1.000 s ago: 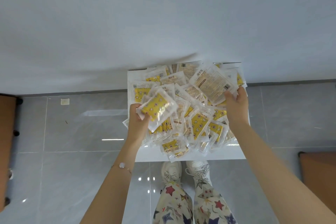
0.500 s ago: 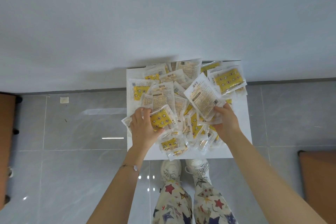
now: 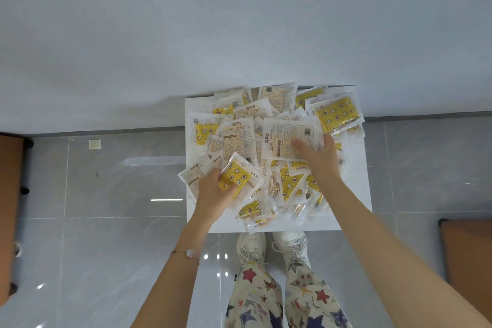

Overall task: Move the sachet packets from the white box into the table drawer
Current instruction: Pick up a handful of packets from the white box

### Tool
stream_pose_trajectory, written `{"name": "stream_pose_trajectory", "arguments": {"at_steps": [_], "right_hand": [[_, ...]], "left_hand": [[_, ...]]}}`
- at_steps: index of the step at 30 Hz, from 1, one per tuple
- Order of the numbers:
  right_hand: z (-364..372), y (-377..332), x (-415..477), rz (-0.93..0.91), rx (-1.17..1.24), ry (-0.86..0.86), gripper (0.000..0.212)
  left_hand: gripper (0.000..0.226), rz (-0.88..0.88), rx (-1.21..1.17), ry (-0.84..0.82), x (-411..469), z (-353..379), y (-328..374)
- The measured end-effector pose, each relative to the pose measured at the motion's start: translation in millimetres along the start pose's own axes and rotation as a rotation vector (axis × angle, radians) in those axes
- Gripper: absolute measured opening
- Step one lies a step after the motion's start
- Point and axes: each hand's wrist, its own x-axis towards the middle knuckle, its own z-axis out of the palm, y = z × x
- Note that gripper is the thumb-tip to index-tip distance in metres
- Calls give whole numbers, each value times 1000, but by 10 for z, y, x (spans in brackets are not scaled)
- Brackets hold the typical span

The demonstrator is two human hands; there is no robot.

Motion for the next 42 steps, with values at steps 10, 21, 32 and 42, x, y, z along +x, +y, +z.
{"name": "stream_pose_trajectory", "arguments": {"at_steps": [10,21,32,42], "right_hand": [[-121,-17,-155,-92,-53,31,49],[-30,-586,-998,-209,-34,-103,40],[426,-1415,-2460,-368,-199,-395,52],[1500,-1254,-4036,-431,-350,-743,43]], "left_hand": [[22,-64,-562,-104,-220,-211,-39],[37,-112,-848,215,-874,-646,273],[40,-107,-1115,532,-2335,-1592,108],[42,-147,-1266,830,-3776,-2348,-1028]]}}
